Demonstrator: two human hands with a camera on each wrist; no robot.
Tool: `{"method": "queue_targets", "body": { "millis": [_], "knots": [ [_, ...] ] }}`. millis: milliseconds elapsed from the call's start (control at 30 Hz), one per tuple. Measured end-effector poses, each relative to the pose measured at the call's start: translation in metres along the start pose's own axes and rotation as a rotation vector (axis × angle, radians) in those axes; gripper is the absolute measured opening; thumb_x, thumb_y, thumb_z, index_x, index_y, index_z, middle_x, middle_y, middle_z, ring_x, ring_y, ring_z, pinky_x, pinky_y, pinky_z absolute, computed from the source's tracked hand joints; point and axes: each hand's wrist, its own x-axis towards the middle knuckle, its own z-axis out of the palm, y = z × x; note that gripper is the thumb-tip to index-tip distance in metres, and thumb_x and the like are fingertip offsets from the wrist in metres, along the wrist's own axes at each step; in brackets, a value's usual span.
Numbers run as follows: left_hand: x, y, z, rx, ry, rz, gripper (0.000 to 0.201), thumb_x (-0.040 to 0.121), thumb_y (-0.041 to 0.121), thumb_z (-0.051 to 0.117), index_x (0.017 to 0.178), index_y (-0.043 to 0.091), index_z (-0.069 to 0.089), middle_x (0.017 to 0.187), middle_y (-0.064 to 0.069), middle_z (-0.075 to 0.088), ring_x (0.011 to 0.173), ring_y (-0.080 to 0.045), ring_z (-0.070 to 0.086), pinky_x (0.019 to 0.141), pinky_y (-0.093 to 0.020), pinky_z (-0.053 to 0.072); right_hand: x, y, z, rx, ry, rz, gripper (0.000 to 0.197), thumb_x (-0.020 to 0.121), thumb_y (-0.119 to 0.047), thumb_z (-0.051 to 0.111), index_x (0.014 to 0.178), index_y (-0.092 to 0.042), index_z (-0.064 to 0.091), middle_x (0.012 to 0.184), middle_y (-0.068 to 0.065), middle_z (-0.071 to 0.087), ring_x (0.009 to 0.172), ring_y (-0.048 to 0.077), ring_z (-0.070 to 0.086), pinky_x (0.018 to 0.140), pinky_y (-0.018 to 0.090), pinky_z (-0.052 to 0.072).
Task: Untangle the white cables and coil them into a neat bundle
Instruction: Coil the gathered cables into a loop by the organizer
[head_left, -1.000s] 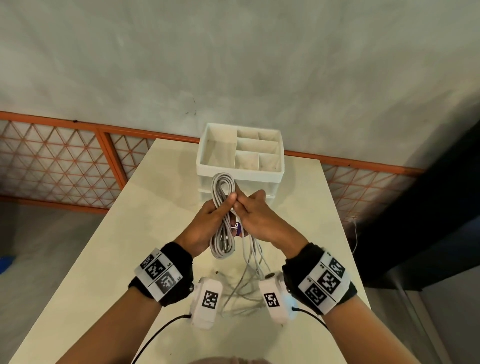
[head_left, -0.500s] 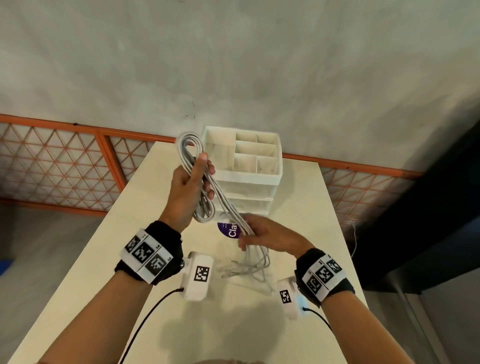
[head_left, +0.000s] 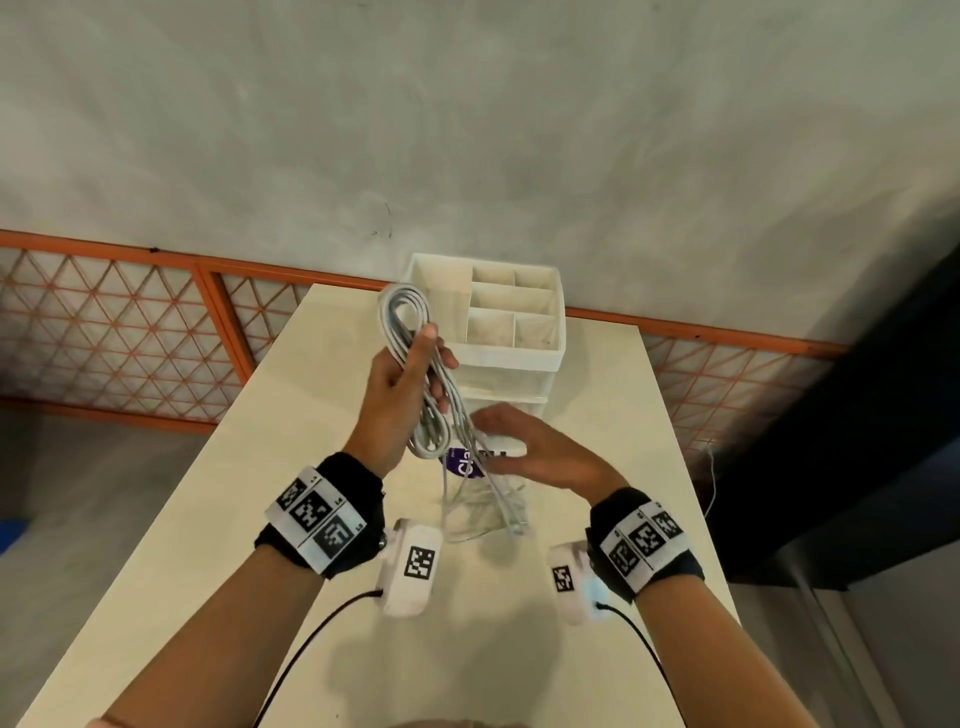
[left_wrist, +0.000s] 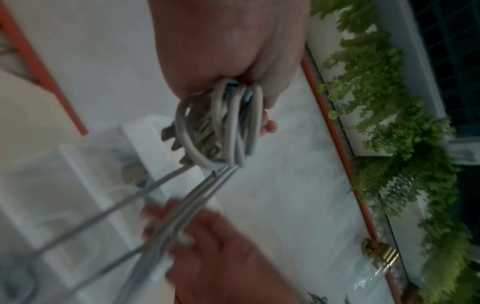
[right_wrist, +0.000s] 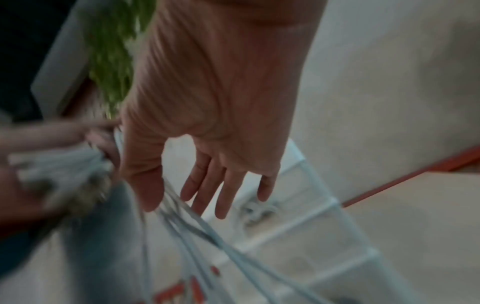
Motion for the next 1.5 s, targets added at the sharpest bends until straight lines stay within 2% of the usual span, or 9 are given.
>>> {"method": "queue_targets", "body": {
  "millis": [200,300,500,633,900,1167,1300,1400,1500],
  "knots": [
    [-0.002,-0.01,0.0,-0.026,-0.083,-0.113,0.041,0.098,0.04,0.043,0.075,0.011,0.061,0.048,-0.002,0.048,0.041,-0.014,0.049,0.045,-0.022,0.043,0.007,-0.037,0.005,0.023,-0.029,-0.059,0.013,0.091,-0.007,0.052,0.104,-0.005,0.053,0.096,0.014,0.065,0.088,0.025,0.065,0.083,0.046,0.049],
    [0.0,-0.013,-0.009,0.043,-0.135,-0.133,0.041,0.098,0.043,0.041,0.078,0.012,0.061,0.054,-0.003,0.053,0.047,-0.012,0.05,0.049,-0.02,0.043,0.004,-0.035,0.005,0.046,0.039,-0.048,0.013,0.094,-0.008,0.046,0.093,-0.021,0.047,0.075,0.001,0.054,0.064,0.014,0.052,0.069,0.039,0.043],
    [0.007,-0.02,-0.01,0.018,0.03,-0.08,0.039,0.098,0.04,0.042,0.082,0.008,0.056,0.06,-0.007,0.049,0.051,-0.015,0.049,0.053,-0.026,0.042,-0.004,-0.055,0.014,0.141,0.207,-0.216,0.019,0.096,-0.015,0.052,0.113,-0.008,0.051,0.067,-0.004,0.059,0.049,0.003,0.044,0.051,0.012,0.037],
    [0.011,-0.025,-0.006,-0.06,0.167,-0.026,0.038,0.1,0.039,0.041,0.082,0.007,0.053,0.057,-0.002,0.046,0.048,-0.015,0.046,0.048,-0.024,0.039,-0.003,-0.065,0.024,0.159,0.129,-0.245,0.033,0.098,-0.018,0.048,0.131,-0.017,0.051,0.075,-0.004,0.06,0.049,0.012,0.039,0.046,0.019,0.038],
    [0.021,-0.017,-0.003,-0.215,0.211,-0.126,0.036,0.098,0.036,0.045,0.069,0.017,0.053,0.055,0.007,0.05,0.048,-0.006,0.046,0.05,-0.021,0.041,0.002,-0.044,0.036,-0.245,-0.1,-0.183,0.057,0.103,-0.027,0.031,0.141,-0.053,-0.002,0.065,-0.001,0.048,0.056,0.001,0.044,0.066,0.009,0.039],
    [0.02,-0.03,-0.004,-0.323,0.271,-0.193,0.035,0.096,0.042,0.048,0.068,0.021,0.05,0.059,0.011,0.045,0.049,-0.004,0.041,0.053,-0.018,0.041,0.006,-0.032,0.045,-0.439,-0.074,-0.144,0.059,0.102,-0.032,0.029,0.141,-0.057,-0.007,0.07,0.02,0.054,0.066,0.032,0.056,0.081,0.05,0.052],
    [0.021,-0.034,-0.003,-0.375,0.36,-0.215,0.037,0.095,0.044,0.049,0.067,0.019,0.048,0.057,0.009,0.044,0.046,-0.004,0.04,0.051,-0.02,0.041,0.007,-0.03,0.042,-0.439,-0.175,-0.163,0.076,0.1,-0.009,0.034,0.144,-0.046,-0.016,0.079,0.004,0.055,0.066,0.009,0.048,0.09,0.039,0.049],
    [0.023,-0.034,-0.006,-0.496,0.452,-0.25,0.038,0.095,0.044,0.049,0.066,0.019,0.047,0.054,0.008,0.044,0.044,-0.005,0.041,0.048,-0.021,0.04,0.007,-0.02,0.036,-0.323,-0.232,-0.172,0.081,0.099,-0.003,0.033,0.141,-0.056,-0.012,0.111,0.013,0.059,0.076,0.019,0.05,0.079,0.027,0.047],
    [0.028,-0.029,-0.013,-0.59,0.511,-0.26,0.036,0.095,0.044,0.049,0.069,0.02,0.045,0.05,0.01,0.043,0.043,-0.006,0.04,0.046,-0.021,0.039,0.0,-0.012,0.031,-0.048,-0.128,-0.165,0.057,0.102,-0.017,0.039,0.141,-0.053,0.02,0.088,0.001,0.06,0.068,0.011,0.047,0.071,0.018,0.045]
  ]
}}
